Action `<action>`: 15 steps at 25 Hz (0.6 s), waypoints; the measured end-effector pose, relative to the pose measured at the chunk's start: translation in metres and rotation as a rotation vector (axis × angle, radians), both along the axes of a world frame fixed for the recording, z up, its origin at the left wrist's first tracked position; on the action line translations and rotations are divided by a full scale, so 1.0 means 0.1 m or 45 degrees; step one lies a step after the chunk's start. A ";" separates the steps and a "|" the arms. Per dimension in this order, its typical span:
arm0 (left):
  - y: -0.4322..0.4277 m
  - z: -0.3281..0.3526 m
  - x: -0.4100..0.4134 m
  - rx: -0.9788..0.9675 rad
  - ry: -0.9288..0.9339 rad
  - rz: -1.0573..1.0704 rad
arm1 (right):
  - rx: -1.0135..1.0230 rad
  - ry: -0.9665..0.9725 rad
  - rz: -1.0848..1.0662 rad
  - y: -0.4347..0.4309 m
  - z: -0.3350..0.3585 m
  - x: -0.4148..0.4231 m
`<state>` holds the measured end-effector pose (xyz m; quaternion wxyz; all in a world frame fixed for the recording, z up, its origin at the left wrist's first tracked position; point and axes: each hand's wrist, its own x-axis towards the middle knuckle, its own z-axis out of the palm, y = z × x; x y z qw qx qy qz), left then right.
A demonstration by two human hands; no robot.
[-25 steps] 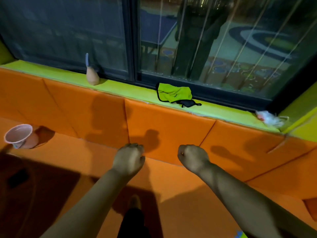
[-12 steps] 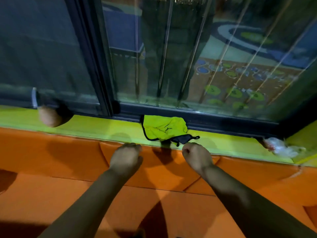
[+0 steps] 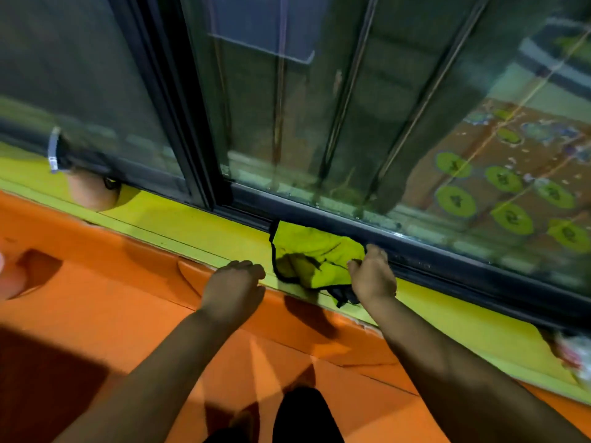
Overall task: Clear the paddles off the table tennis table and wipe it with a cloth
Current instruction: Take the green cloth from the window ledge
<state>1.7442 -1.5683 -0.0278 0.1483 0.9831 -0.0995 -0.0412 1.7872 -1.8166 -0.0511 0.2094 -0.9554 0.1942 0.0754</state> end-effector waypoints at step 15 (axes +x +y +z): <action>-0.15 0.22 -0.22 -0.112 -0.150 0.443 | 0.784 -0.426 0.854 1.01 0.75 0.47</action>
